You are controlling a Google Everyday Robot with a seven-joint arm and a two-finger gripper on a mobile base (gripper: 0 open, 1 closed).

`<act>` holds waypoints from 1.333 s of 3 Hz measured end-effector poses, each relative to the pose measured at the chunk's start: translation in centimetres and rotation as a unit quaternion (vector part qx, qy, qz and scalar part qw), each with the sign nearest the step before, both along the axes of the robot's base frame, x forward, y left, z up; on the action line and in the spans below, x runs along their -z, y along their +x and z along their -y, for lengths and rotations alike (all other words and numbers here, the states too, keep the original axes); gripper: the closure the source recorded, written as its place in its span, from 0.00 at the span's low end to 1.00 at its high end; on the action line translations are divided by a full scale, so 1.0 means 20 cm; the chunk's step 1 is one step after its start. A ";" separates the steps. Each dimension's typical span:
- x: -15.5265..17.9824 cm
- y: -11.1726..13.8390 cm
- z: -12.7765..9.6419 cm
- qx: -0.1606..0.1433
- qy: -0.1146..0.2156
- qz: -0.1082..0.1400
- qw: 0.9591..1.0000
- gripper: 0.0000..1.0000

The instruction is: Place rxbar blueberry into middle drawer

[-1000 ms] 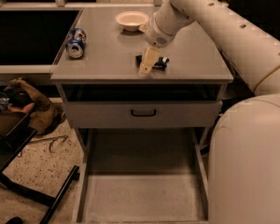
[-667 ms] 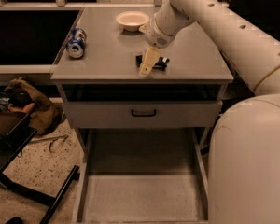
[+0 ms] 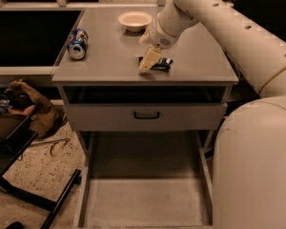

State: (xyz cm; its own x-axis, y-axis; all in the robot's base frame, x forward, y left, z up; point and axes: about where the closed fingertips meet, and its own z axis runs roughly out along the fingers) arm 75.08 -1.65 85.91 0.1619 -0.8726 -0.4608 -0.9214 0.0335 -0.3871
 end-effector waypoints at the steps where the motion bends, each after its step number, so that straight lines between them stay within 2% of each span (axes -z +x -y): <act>1: 0.00 0.00 0.00 0.000 0.000 0.000 1.000 0.60; 2: 0.00 0.00 0.00 0.000 0.000 0.000 1.000 0.83; 3: 0.00 0.00 0.00 0.000 0.000 0.000 1.000 1.00; 4: 0.00 0.00 0.00 0.000 0.000 0.000 1.000 0.81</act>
Offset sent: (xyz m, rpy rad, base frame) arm 0.0000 0.0000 0.0000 0.0000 0.0000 0.0000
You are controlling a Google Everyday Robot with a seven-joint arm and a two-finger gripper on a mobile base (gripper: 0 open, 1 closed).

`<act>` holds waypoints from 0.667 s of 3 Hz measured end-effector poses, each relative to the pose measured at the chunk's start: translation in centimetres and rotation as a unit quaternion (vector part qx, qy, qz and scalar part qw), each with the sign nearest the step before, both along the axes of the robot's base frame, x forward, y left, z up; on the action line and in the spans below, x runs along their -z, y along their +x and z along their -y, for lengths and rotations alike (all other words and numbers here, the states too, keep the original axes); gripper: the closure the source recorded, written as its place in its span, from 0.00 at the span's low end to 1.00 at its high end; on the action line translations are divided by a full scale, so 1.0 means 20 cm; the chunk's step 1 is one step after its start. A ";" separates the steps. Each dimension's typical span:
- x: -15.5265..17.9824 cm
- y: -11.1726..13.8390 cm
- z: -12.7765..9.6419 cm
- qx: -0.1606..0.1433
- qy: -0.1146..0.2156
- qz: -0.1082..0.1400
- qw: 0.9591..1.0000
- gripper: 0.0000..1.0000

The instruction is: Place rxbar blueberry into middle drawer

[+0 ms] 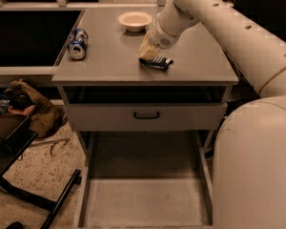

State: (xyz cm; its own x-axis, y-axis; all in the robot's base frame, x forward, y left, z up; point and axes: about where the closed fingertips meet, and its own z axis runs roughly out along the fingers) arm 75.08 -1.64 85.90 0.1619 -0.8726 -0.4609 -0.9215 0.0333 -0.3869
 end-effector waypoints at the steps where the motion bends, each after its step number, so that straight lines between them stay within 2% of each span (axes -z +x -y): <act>1: 0.00 0.00 0.00 0.000 0.000 0.000 1.000 0.58; 2: 0.00 0.00 0.00 0.000 0.000 0.000 1.000 0.35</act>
Offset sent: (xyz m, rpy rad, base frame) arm 0.0000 0.0000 0.0000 0.0000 0.0000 0.0000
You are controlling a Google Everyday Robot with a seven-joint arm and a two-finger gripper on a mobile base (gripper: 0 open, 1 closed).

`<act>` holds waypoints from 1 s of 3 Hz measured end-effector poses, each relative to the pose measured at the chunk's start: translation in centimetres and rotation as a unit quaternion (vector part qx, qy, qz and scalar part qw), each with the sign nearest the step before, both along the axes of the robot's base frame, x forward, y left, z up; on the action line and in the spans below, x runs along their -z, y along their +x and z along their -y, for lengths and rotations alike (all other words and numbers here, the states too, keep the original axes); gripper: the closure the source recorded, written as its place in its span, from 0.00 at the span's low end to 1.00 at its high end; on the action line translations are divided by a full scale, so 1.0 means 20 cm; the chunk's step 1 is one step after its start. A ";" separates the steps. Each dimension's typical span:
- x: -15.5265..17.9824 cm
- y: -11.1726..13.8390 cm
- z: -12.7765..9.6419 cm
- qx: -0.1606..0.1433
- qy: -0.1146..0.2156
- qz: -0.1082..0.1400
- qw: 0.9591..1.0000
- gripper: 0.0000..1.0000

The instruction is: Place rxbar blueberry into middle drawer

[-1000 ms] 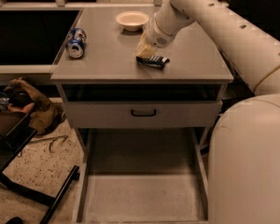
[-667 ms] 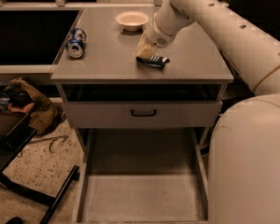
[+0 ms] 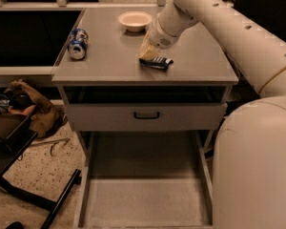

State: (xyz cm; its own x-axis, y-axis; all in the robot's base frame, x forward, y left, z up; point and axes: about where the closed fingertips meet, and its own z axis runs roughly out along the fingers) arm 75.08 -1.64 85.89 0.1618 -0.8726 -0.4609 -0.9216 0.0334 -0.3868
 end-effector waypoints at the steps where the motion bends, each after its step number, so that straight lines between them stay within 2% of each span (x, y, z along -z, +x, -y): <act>1: 0.05 0.03 0.03 0.020 0.014 -0.015 1.000 0.12; 2: 0.09 0.07 0.06 0.049 0.034 -0.031 0.998 0.00; 3: 0.09 0.07 0.06 0.049 0.034 -0.031 0.998 0.00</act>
Offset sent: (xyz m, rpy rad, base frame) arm 0.0171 -0.0208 -0.0148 0.0877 0.0671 -0.1310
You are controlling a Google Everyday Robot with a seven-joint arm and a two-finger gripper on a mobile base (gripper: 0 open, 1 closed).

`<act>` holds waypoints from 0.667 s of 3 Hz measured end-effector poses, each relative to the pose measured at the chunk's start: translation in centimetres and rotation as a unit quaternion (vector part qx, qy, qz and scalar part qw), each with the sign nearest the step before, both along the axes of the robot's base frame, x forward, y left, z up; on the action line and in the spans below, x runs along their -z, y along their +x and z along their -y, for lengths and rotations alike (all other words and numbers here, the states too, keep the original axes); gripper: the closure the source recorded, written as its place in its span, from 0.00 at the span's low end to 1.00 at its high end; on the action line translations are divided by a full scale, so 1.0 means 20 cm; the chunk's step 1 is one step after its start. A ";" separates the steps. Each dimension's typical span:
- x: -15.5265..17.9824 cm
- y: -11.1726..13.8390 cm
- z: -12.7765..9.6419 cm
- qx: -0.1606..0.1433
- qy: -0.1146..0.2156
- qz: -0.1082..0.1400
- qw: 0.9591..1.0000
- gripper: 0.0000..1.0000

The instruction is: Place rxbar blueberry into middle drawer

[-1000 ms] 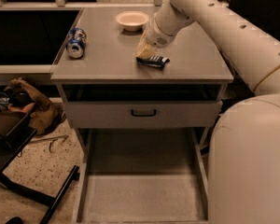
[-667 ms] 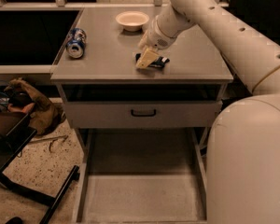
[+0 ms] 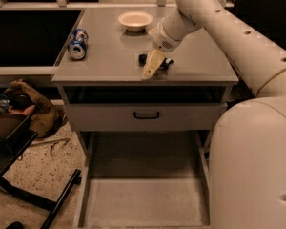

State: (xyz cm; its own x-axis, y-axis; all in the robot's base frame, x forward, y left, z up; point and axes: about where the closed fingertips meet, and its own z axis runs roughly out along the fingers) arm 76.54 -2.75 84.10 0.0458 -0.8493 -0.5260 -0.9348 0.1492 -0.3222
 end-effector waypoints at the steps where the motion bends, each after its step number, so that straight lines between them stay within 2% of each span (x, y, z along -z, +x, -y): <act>1: 0.00 0.00 0.00 0.000 0.000 0.000 1.000 0.19; 2: 0.00 0.00 0.00 0.000 0.000 0.000 1.000 0.42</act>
Offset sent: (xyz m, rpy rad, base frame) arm 0.0000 0.0000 0.0000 0.0000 0.0000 0.0000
